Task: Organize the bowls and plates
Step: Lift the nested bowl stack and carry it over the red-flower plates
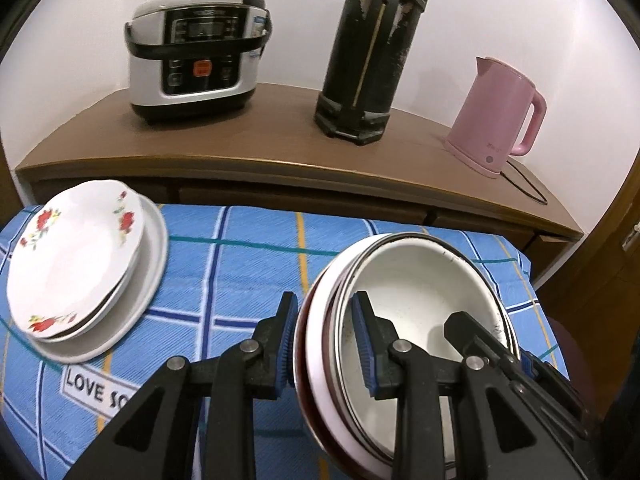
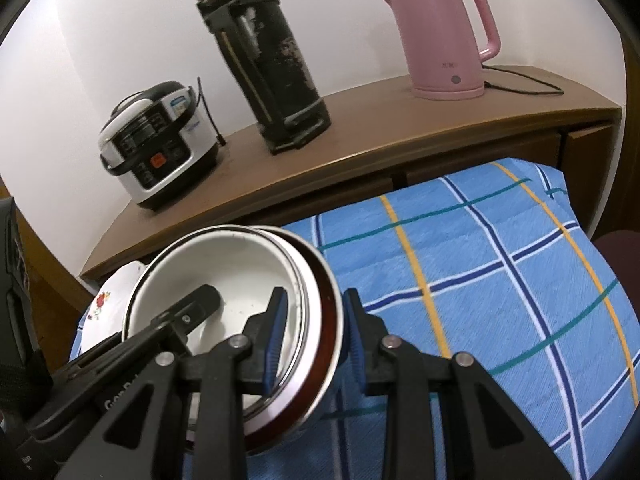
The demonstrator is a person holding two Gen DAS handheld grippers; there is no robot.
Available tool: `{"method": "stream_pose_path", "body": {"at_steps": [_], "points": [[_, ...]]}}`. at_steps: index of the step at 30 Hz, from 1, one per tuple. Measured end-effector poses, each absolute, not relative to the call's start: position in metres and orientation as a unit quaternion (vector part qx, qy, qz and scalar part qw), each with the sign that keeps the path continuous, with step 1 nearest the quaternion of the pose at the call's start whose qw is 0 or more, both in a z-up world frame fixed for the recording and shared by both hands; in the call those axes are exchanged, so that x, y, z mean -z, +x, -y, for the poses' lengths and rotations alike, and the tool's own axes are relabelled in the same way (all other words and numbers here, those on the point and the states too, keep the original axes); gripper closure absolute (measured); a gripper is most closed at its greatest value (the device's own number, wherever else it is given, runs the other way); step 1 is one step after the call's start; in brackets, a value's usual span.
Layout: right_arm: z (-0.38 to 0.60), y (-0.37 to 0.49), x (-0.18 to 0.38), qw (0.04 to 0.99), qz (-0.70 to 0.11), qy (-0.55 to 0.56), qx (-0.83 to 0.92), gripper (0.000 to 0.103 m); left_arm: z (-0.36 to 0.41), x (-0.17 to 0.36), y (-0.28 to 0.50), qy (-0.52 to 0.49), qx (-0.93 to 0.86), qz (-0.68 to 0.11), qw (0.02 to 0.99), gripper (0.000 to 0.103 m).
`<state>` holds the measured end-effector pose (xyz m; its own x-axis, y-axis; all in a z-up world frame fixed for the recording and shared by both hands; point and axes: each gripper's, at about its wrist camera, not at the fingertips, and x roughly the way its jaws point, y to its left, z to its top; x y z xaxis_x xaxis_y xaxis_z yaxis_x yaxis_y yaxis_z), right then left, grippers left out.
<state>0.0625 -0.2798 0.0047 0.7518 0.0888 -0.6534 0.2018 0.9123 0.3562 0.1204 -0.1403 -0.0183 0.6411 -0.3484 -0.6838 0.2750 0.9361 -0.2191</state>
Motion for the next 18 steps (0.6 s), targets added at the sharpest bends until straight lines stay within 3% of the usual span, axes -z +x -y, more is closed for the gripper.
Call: {"method": "stream_pose_path", "body": {"at_steps": [18], "points": [[0.213,0.050,-0.014,0.915,-0.356,0.188,-0.015,0.075,0.068,0.011,0.097,-0.070,0.129,-0.380,0.913,0.072]]}}
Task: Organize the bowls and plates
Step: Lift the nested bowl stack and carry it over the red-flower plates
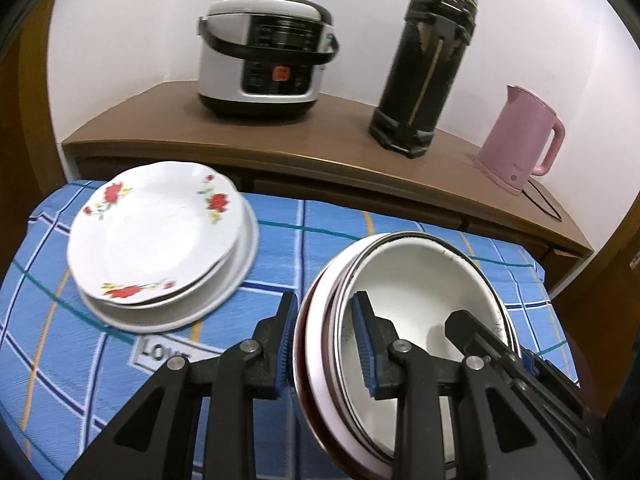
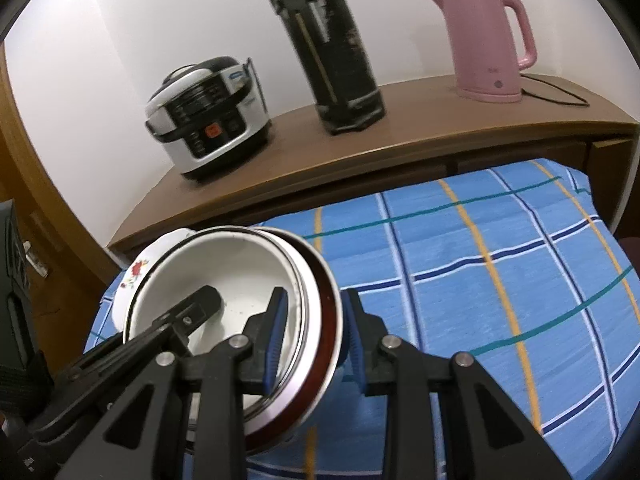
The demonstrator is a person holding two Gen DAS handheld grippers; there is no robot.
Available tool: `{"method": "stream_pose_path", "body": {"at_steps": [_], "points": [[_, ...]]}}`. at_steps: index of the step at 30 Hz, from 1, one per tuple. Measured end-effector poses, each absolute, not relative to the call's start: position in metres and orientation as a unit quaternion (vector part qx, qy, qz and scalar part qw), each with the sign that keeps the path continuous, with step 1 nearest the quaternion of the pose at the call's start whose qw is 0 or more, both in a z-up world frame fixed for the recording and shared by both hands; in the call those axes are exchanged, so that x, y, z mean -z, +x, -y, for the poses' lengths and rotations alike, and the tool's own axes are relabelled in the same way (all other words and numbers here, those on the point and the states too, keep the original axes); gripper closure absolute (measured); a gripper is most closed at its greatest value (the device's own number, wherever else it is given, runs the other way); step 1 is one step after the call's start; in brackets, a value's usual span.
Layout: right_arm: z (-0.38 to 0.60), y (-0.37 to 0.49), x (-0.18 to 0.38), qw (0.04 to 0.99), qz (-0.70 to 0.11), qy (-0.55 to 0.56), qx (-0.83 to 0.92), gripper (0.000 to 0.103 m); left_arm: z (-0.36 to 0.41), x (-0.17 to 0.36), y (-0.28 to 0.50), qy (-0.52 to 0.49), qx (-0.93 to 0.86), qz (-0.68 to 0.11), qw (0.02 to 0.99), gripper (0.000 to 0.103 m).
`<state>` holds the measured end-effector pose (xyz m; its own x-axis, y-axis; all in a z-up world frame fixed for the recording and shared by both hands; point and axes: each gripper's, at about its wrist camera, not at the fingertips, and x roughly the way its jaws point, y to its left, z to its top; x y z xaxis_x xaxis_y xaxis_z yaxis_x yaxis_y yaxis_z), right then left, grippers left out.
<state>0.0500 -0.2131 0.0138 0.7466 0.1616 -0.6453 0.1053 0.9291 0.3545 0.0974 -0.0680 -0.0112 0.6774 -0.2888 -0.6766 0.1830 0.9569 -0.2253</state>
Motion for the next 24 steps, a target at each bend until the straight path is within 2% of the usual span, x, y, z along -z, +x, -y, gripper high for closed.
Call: {"method": "stream_pose_path", "body": {"at_steps": [24], "points": [[0.098,0.091,-0.023,0.914,-0.359,0.159,-0.102,0.075,-0.047,-0.003,0.109,-0.090,0.044,-0.355,0.930,0.072]]}}
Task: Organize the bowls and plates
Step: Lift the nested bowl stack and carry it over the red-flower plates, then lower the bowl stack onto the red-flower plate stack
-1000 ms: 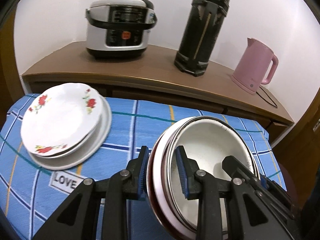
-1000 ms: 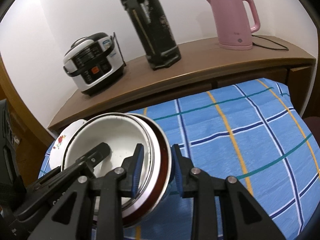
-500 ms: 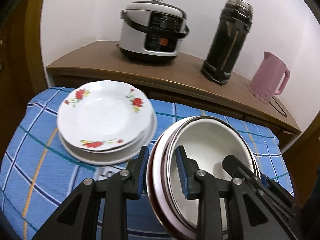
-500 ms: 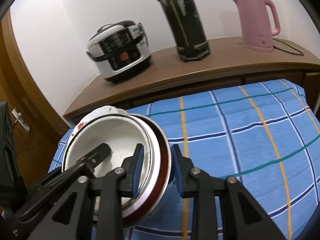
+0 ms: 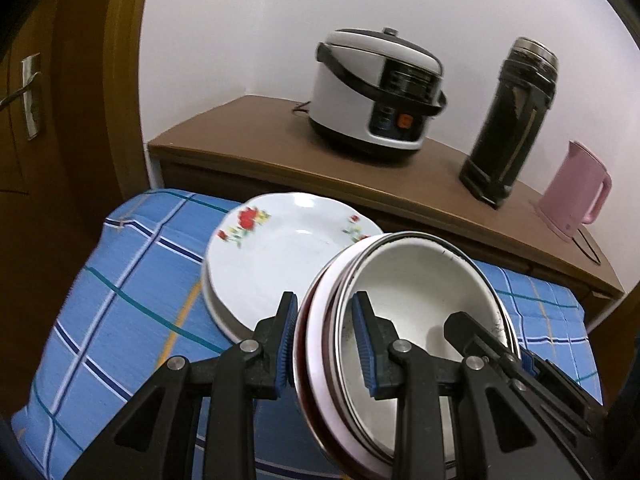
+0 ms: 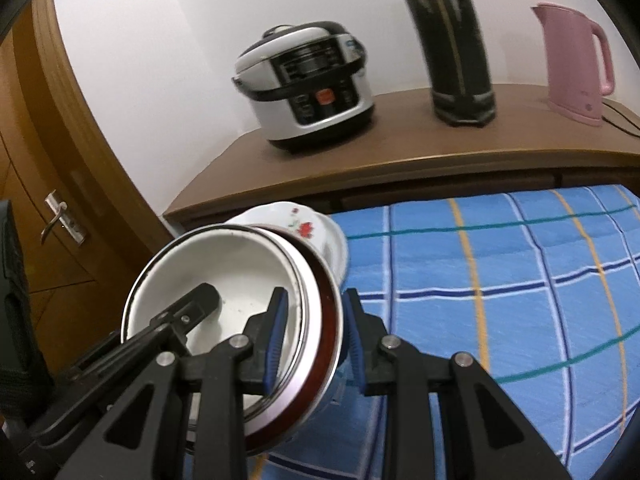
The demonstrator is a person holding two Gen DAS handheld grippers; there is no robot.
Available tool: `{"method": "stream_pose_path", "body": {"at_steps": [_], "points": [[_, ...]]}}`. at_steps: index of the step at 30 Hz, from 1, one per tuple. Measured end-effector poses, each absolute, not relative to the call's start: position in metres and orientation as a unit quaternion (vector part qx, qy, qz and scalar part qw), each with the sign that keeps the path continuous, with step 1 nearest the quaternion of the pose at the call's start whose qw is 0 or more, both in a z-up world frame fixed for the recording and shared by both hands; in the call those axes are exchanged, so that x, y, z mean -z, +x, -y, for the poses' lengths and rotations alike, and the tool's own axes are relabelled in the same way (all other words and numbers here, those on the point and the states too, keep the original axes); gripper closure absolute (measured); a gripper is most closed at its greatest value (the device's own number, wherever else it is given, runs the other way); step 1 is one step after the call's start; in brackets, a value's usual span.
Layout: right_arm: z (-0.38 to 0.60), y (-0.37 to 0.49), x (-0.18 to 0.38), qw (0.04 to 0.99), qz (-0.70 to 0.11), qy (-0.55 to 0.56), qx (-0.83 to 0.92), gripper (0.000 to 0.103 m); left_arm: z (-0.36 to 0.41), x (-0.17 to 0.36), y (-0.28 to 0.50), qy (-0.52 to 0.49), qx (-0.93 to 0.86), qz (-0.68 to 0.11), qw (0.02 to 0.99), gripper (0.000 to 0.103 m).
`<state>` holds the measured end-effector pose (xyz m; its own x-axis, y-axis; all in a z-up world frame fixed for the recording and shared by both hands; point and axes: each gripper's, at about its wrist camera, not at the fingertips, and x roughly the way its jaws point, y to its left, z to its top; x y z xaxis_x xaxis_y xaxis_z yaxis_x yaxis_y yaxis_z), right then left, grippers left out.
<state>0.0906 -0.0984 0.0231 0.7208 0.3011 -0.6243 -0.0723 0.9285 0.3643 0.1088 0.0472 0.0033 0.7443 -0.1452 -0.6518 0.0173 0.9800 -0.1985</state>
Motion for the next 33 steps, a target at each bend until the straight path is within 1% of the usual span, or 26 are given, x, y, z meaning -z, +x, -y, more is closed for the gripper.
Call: {"method": "stream_pose_path", "body": {"at_steps": [17,23,33], "points": [[0.073,0.152,-0.024,0.913,-0.359,0.160,-0.108,0.076,-0.068,-0.006,0.170,-0.090,0.033,-0.350,0.932,0.072],[0.075,0.178,-0.015,0.909,-0.371,0.160,-0.098,0.076,-0.070,0.004,0.196,-0.098,0.038,-0.367,0.924,0.072],[0.075,0.202,0.002,0.898,-0.398,0.163,-0.094,0.076,-0.074,0.016,0.216,-0.100,0.034,-0.388,0.916,0.072]]}}
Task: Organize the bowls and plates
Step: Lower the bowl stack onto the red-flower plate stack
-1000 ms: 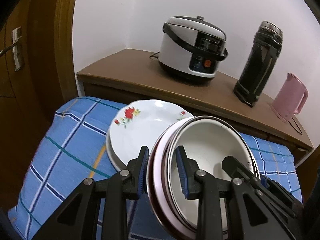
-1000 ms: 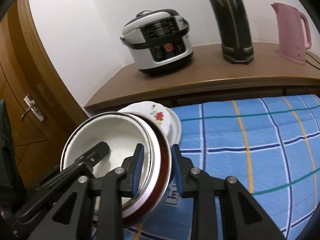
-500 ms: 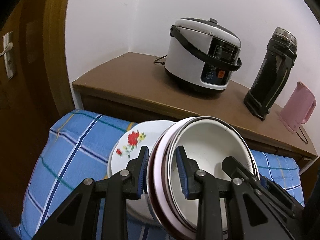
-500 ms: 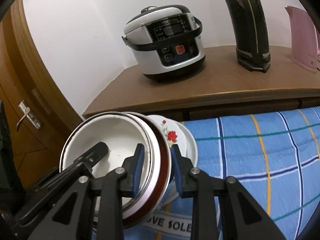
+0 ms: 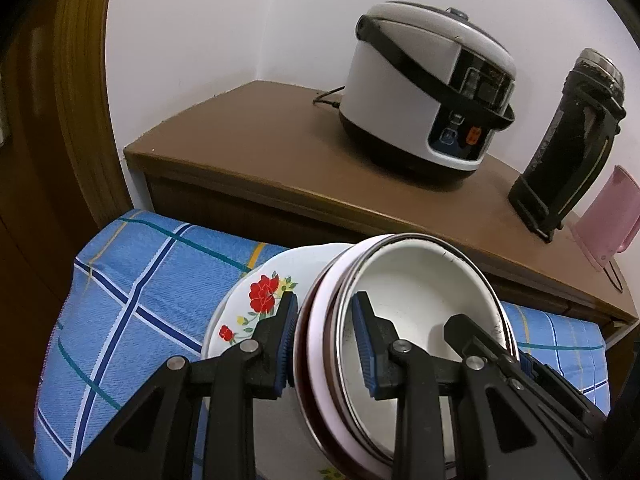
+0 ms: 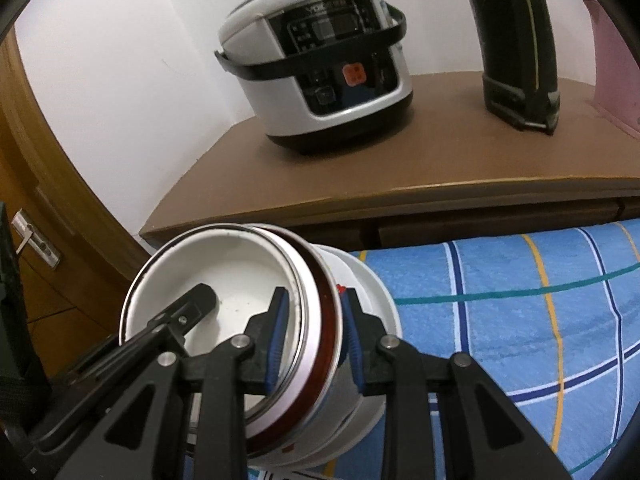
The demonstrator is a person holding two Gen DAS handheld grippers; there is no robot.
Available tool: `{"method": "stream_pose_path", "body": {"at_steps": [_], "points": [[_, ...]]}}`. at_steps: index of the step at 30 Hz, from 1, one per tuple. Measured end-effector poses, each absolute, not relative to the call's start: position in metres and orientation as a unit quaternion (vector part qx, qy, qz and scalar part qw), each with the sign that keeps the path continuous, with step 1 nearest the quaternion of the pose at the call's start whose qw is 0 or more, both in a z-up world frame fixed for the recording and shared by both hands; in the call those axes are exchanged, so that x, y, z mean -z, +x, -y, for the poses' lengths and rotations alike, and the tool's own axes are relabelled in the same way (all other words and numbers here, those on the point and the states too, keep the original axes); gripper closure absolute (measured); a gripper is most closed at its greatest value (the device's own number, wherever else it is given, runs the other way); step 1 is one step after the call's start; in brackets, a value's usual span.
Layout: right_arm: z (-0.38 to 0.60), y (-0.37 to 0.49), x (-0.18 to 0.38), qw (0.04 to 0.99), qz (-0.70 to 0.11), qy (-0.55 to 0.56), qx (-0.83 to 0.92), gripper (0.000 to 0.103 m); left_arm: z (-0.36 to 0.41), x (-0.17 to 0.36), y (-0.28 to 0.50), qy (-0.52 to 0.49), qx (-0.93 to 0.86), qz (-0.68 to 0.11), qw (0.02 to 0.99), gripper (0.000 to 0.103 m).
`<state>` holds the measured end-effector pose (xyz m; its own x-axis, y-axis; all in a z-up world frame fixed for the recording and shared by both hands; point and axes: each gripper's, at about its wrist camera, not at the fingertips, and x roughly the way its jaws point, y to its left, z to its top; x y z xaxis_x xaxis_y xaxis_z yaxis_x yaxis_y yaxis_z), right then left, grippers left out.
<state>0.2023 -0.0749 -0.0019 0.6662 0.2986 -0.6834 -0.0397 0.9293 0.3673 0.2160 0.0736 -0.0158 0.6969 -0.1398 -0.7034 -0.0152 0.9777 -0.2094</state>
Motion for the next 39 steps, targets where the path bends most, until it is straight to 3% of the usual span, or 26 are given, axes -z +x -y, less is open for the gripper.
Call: {"method": "stream_pose_path", "body": {"at_steps": [20,25,27,32,36,39], "points": [[0.063,0.206,0.012,0.908,-0.375,0.152,-0.107,0.074,-0.084,0.031,0.223,-0.116,0.029,-0.386,0.915,0.071],[0.065,0.202,0.013,0.913,-0.361,0.160,-0.108,0.070,-0.088,0.026,0.219,-0.087,-0.004,-0.364,0.927,0.036],[0.068,0.199,0.013,0.915,-0.352,0.168,-0.107,0.062,-0.087,0.020,0.215,-0.070,-0.016,-0.348,0.935,0.032],[0.069,0.189,0.007,0.923,-0.327,0.167,-0.113,0.056,-0.092,0.015,0.208,-0.077,-0.019,-0.338,0.938,0.030],[0.071,0.180,0.004,0.930,-0.308,0.169,-0.105,0.036,-0.096,0.017,0.204,-0.093,-0.016,-0.341,0.935,0.027],[0.071,0.176,0.003,0.934,-0.303,0.162,-0.098,0.037,-0.091,0.015,0.202,-0.074,-0.021,-0.338,0.938,0.027]]}}
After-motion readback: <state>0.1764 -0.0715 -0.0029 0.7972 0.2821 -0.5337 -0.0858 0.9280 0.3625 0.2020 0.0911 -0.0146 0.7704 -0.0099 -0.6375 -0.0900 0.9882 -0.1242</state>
